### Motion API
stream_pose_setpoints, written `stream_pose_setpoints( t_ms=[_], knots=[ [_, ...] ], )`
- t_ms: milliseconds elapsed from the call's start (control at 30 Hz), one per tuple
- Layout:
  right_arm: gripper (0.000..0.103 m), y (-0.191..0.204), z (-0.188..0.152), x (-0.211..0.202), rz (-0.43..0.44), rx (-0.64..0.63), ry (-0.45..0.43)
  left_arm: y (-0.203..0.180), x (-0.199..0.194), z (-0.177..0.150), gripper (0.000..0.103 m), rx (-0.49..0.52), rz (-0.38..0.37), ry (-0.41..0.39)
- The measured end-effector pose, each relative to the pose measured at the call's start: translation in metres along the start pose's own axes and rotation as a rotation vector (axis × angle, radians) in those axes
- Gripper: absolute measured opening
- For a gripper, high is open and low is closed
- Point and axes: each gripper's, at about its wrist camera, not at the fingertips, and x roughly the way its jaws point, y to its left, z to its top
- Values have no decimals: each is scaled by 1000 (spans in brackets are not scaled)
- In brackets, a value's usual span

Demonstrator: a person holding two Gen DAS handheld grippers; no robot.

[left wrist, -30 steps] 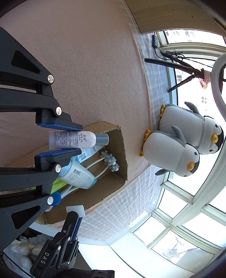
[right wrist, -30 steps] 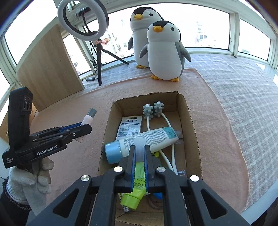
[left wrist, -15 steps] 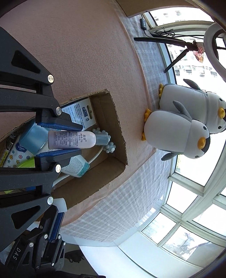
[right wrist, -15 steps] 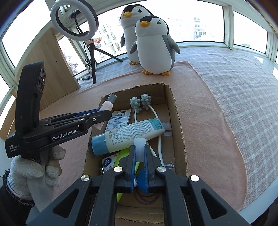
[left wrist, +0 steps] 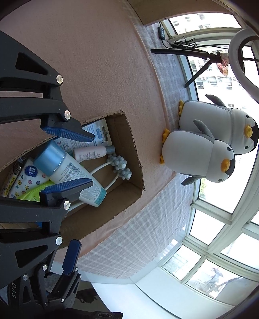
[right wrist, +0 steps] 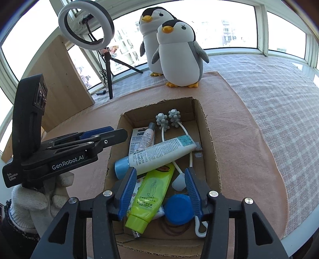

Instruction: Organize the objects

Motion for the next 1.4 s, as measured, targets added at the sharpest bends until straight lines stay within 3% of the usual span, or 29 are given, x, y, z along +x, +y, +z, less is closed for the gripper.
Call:
stream_pose_setpoints(
  t_ms=[367, 767, 967, 1400],
  knots=[
    [60, 19, -1, 1, -5, 20, -11, 20, -29, -17, 58, 3, 40, -15],
    [63, 80, -8, 8, 3, -24, -6, 76, -88, -52, 77, -66, 93, -51],
    [63, 116, -15, 10, 30, -33, -6, 115, -120, -83, 79, -133, 125, -58],
    [63, 211, -39, 13, 56, -158, -21, 189, -202, -150, 83, -238, 275, -107]
  ],
)
